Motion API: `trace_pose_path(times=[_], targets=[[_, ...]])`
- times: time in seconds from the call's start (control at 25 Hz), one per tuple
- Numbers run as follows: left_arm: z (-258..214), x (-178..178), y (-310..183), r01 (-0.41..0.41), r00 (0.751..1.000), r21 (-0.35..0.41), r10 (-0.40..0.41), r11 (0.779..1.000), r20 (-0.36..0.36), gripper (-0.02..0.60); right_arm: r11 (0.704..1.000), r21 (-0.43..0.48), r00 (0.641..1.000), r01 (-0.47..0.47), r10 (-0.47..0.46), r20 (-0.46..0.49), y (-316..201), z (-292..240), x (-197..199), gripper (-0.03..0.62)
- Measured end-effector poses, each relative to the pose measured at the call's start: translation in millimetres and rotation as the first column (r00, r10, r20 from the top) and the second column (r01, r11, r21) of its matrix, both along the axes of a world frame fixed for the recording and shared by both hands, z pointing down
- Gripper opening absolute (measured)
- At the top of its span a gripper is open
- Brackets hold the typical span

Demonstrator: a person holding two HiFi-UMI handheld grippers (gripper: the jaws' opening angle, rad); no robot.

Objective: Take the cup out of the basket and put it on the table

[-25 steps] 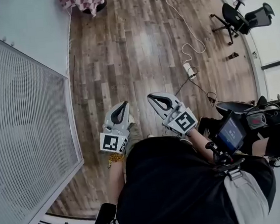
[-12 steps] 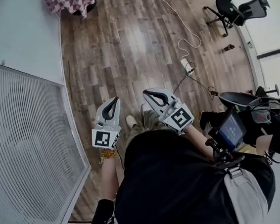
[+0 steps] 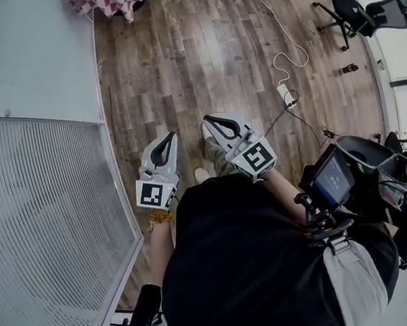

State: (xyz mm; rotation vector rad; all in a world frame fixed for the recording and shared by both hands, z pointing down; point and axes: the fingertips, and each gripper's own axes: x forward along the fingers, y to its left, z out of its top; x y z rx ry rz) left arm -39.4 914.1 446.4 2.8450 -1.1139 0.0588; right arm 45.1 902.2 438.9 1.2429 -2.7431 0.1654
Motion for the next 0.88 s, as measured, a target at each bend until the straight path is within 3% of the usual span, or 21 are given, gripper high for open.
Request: trace_pose_path(times=[0.4,0.6,0.76,0.88], targets=[[-21.0,23.6,-146.5,0.058,0.997,0.035,-0.060,0.998,0.051,0.006,1.000,0.011,0.997,0.009,-0.010,0.074,-145.8,-3.9,48.7,0.012],[-17.8,36.9,-206.0,0.075,0.985,0.074,-0.086,0.994,0.152,0.006,1.000,0.008,0.996,-0.013,0.012,0.085,-213.4,-2.9,75.6,0.012],[-14.4,23.9,-232.9,0.111,0.990,0.035,-0.113,0.993,0.079,0.006,1.000,-0.004,0.998,0.029,-0.029,0.062,-243.5,1.6,62.9,0.012],[-4.2,16.5,-258.9,0.111,0.991,0.014,-0.112,0.994,0.067,0.006,0.999,-0.002,0.998,0.045,-0.045,0.048,-270.7,3.4,48.3,0.012]])
